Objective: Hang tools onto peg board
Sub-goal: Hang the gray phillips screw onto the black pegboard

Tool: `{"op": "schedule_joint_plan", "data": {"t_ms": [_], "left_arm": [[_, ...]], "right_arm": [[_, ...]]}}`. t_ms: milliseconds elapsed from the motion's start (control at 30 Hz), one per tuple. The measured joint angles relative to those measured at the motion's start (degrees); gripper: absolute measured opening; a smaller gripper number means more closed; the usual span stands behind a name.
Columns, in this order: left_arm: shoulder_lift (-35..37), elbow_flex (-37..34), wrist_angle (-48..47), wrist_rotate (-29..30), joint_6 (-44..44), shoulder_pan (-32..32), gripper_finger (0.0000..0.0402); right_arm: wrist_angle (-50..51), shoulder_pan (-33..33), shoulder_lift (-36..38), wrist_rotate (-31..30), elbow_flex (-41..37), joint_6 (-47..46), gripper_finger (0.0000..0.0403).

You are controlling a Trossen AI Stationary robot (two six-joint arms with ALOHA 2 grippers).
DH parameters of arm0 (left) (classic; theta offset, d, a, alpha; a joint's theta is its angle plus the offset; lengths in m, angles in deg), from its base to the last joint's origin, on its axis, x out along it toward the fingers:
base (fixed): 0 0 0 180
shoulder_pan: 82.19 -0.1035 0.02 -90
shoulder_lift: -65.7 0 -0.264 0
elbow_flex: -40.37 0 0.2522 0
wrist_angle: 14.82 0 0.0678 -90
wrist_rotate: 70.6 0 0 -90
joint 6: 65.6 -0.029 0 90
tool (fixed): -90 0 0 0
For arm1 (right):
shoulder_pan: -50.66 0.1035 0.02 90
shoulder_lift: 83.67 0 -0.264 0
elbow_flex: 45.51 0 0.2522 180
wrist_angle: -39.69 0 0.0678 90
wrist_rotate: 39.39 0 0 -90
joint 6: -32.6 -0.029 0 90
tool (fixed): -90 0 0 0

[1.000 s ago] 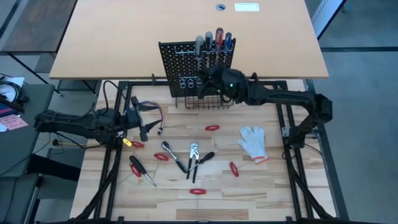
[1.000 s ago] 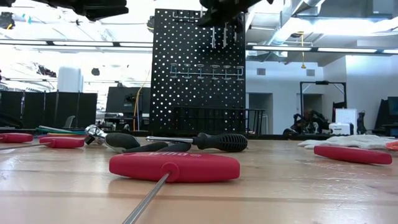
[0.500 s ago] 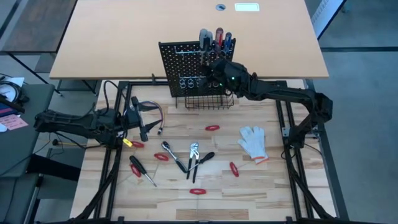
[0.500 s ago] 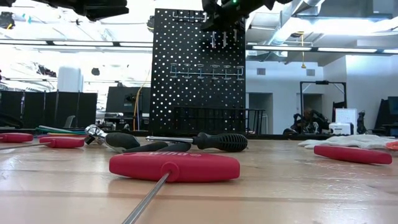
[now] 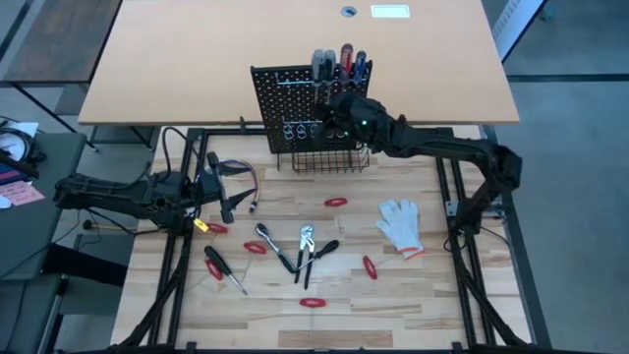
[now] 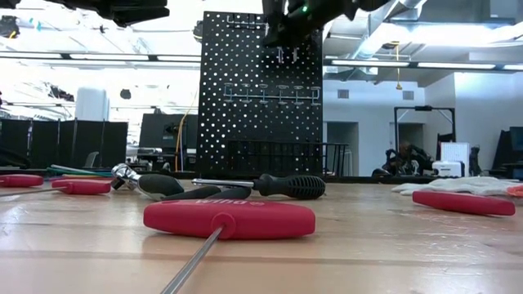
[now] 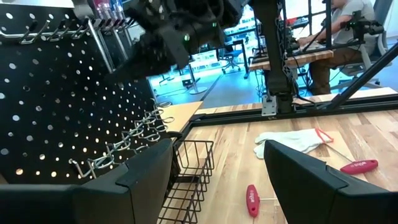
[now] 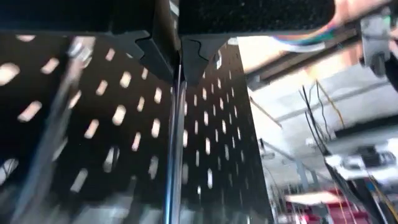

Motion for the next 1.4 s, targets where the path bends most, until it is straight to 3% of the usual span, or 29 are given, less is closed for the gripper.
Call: {"op": "schedule_joint_plan", "data": {"t_ms": [467,933,1167,1400], "left_arm": [[0.02,0.0,-0.66,-0.04,0.0,0.0,0.0251],[0.0,0.0,-0.59,-0.07,0.28,0.02,0.0251],[0.01,0.0,-0.57,-0.07,0.37,0.02,0.0251],[0.02,0.0,-0.67,-0.09,0.49,0.02,0.0251]], "right_arm": [[-1.22,-1.85,-2.71,0.34,0.11,-2.36,0.0001],[6.42,-2.28,-2.62,0.36,3.06,-4.5,0.0003],[7.79,-2.27,-2.58,0.34,3.0,-4.47,0.0036],[12.04,-0.95,-2.86,0.15,2.65,-0.06,0.0093]]}}
